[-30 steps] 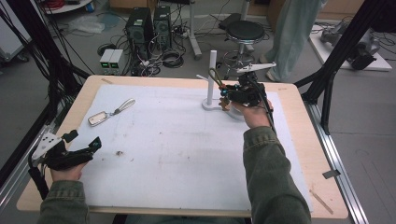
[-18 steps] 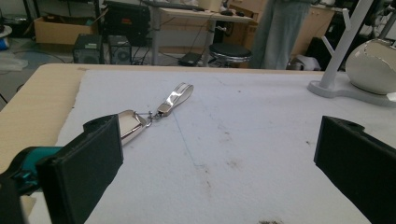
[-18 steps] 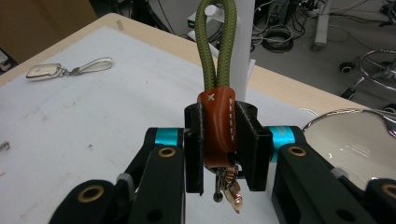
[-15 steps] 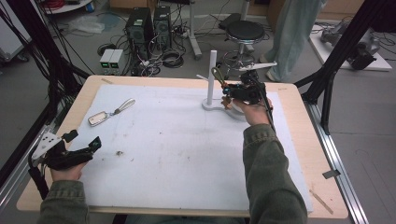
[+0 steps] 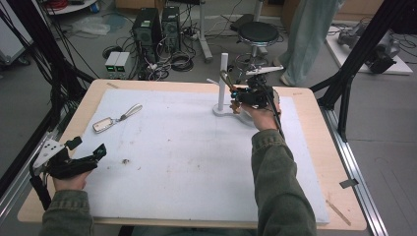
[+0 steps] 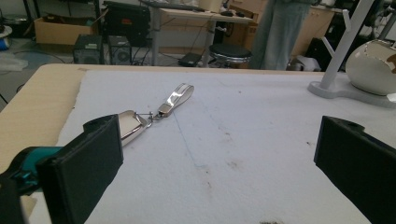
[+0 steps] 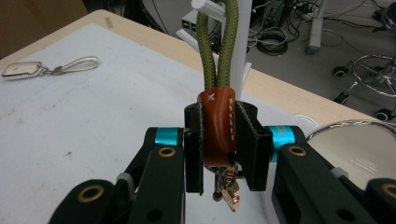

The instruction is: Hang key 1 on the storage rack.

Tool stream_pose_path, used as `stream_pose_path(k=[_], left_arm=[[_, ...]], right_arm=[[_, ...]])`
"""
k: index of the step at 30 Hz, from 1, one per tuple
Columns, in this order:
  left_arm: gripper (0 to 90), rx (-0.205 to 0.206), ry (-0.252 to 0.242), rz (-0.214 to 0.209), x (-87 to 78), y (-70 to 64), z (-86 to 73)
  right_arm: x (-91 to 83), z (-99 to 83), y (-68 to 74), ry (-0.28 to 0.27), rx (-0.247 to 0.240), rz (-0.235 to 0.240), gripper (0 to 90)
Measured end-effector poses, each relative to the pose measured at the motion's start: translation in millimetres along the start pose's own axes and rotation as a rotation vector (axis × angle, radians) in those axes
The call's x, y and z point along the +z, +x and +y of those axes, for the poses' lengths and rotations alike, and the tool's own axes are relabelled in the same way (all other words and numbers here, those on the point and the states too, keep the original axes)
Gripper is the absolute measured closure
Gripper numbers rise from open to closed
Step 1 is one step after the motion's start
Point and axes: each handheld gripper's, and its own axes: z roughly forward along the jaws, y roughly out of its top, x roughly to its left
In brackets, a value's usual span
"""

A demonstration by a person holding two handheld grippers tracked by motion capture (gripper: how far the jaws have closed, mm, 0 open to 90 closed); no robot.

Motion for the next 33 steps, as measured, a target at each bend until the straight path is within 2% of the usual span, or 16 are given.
stream_pose_path(k=[8,18,21,30,31,33], left_arm=[[1.7,0.0,0.001,-0.001,0.3,0.5,0.0],[1.7,0.0,0.001,-0.001,0.1,0.5,0.0],[1.7,0.0,0.0,-0.001,0.0,0.4,0.0],[1.7,-0.006,-0.002,0.0,-0.3,0.2,0.1],[1.7,-0.005,-0.001,0.0,-0.2,0.2,0.1],[1.7,-0.005,-0.001,0.0,-0.3,0.2,0.1]], right_arm=[[10.1,-1.1,-2.0,-0.005,-0.012,-0.023,73.7],[19.5,-3.3,-2.7,0.027,-0.006,-0.026,72.7],[20.6,-5.0,-4.9,0.054,0.003,-0.027,70.9],[17.0,-5.5,-4.6,0.056,0.021,-0.011,59.3],[16.0,-5.7,-4.1,0.061,0.022,-0.013,53.3],[14.9,-5.8,-4.2,0.062,0.029,-0.011,47.7]])
